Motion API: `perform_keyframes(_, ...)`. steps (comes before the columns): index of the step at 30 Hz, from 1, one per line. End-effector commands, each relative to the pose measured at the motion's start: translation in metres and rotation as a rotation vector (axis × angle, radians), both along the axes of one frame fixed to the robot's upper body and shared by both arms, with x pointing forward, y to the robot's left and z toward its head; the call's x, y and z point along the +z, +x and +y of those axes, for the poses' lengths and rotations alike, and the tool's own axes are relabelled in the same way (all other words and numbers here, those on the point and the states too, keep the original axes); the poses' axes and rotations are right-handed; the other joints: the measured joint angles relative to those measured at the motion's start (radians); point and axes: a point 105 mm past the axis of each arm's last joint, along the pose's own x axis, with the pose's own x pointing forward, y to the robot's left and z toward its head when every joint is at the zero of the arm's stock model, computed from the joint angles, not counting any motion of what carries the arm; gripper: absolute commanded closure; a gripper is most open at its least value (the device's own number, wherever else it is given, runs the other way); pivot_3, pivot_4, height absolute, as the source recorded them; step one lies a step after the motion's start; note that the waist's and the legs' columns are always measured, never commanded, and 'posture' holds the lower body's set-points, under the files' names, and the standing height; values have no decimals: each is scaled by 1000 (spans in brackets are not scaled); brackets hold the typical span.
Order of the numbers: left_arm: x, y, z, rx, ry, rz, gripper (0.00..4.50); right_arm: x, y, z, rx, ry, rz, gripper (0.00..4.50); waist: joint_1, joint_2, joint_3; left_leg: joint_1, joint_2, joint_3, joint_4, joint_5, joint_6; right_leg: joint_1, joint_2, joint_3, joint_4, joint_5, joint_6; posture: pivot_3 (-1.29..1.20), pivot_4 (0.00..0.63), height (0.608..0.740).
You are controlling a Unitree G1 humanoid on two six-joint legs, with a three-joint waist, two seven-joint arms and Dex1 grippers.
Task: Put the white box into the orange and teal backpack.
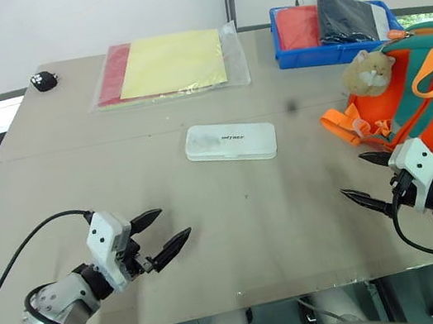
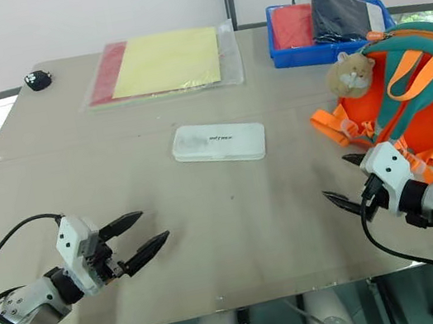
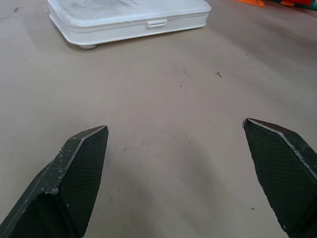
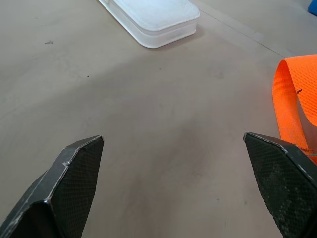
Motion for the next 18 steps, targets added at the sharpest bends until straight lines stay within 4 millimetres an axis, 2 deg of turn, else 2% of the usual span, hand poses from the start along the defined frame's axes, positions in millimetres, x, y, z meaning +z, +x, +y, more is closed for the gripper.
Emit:
perform_keyframes(1,19,11,-2,35,-40,-72,49,15,9,9,-22,45,-100,21,0,0,0,0,0,0,0,0,0,0,0,0,0,0,0,0,150,740)
perform_keyframes(5,41,39,-9,149,-181,-123,49,25,28,42,-47,161,-179,21,-1,-1,0,0,1,-2,3,0,0,0,2,-1,2,-1,3,0,150,740)
perform_keyframes(7,43,51,-8,217,-218,-112,49,21,38,48,-93,119,-168,21,-1,-1,0,0,1,-2,3,0,0,1,2,-1,3,0,1,0,150,740)
perform_keyframes(8,43,58,-8,250,-236,-102,279,19,44,50,-110,127,-142,0,-1,-1,0,0,1,-1,3,0,0,1,2,0,3,1,0,0,150,740)
perform_keyframes(10,42,70,-7,306,-252,-80,878,20,58,55,-155,166,-121,542,-1,-1,-1,0,0,-1,4,0,0,1,2,0,2,1,0,0,150,740)
perform_keyframes(11,42,76,-7,331,-260,-81,1445,21,65,56,-178,179,-117,947,-1,-1,-1,0,0,-1,4,0,0,1,2,0,2,2,1,0,150,740)
perform_keyframes(12,43,85,-4,384,-277,-79,1773,23,74,59,-208,188,-120,1245,-1,-1,-1,-1,0,-2,4,0,0,1,2,0,2,3,2,0,150,740)
perform_keyframes(15,39,115,-2,502,-268,-42,3454,20,104,69,-325,196,-98,2938,1,-1,-1,-1,0,-4,4,0,0,1,3,-1,2,4,4,0,150,740)
perform_keyframes(16,37,123,-3,516,-254,-29,3761,18,112,69,-369,181,-93,3266,1,-1,-1,-1,-1,-4,4,0,0,1,3,-1,3,4,4,0,150,740)
perform_keyframes(17,34,134,-2,532,-204,-22,4321,14,121,71,-405,172,-69,3813,0,-1,-1,-1,-1,-4,4,0,0,2,3,-1,3,4,4,0,150,740)
perform_keyframes(18,31,143,0,550,-164,-16,4500,12,128,73,-438,167,-51,4343,0,-1,-1,-1,-1,-4,4,0,0,2,3,-1,3,4,4,0,150,740)
